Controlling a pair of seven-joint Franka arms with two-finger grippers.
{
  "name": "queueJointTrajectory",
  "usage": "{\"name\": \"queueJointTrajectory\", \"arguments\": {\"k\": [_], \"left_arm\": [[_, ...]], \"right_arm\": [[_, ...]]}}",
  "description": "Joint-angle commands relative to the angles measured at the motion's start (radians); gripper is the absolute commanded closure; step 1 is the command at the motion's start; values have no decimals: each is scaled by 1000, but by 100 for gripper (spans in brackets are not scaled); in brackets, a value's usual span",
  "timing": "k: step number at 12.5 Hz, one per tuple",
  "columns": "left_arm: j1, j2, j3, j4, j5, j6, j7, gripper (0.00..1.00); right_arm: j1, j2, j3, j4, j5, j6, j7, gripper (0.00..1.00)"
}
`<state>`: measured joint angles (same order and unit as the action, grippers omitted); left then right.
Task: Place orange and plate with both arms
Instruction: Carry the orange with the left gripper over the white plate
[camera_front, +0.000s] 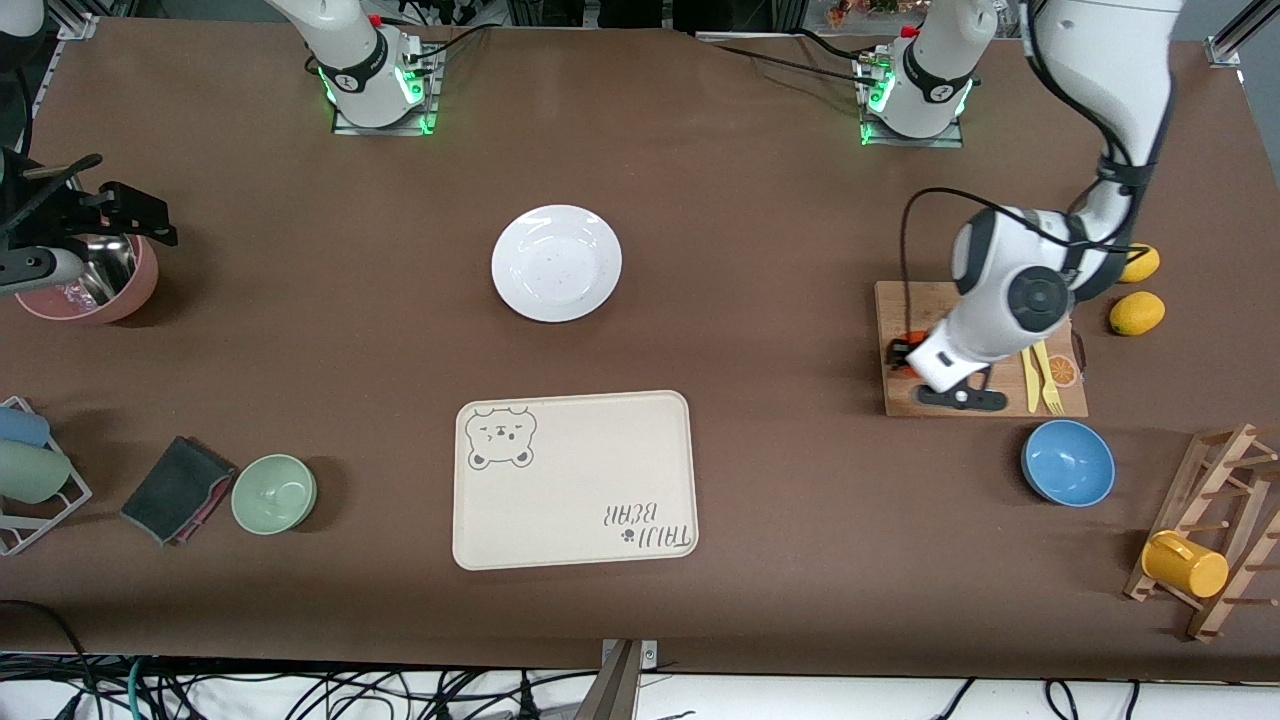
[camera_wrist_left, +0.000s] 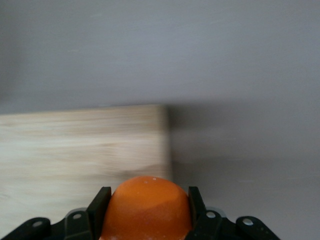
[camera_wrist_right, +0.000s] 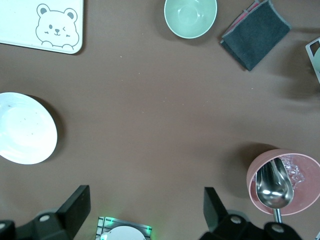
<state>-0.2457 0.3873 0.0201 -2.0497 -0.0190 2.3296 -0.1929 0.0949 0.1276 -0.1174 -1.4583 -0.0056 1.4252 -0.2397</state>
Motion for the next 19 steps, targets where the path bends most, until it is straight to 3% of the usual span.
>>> {"name": "queueJointTrajectory", "arguments": {"k": [1,5,7,11,14,15,16,17,19], "left_arm": [[-203,4,4,106,-5,-93,-333,100],[-473,109,-12,296,-162,-99,-699,100],[-585,209,-12,415,-171,-90,-836,100],[-716,415,-12,653,-174,-78,-999,100],[-774,482,-12,698,-174,-11,-1031,100],[-779,490,-12,700,-173,9,-1034,81],[-777,490,-12,700,-173,13,-1027,16],[-779,489,-11,698,-165,13,-1030,0],[-773,475,-6,700,-160,-9,-1031,0]], "right_arm": [[-3,0,4,13,-4,-17,-6,0],[-3,0,4,12,-4,-17,-6,0],[-3,0,4,13,-2,-12,-6,0],[-9,0,2,15,-1,-2,-3,0],[-11,1,1,18,-2,0,7,0],[-9,0,2,18,-4,1,7,0],[-9,0,2,18,-10,7,4,0],[-8,0,2,18,-13,21,-3,0],[-3,0,4,18,-17,23,-6,0]]}}
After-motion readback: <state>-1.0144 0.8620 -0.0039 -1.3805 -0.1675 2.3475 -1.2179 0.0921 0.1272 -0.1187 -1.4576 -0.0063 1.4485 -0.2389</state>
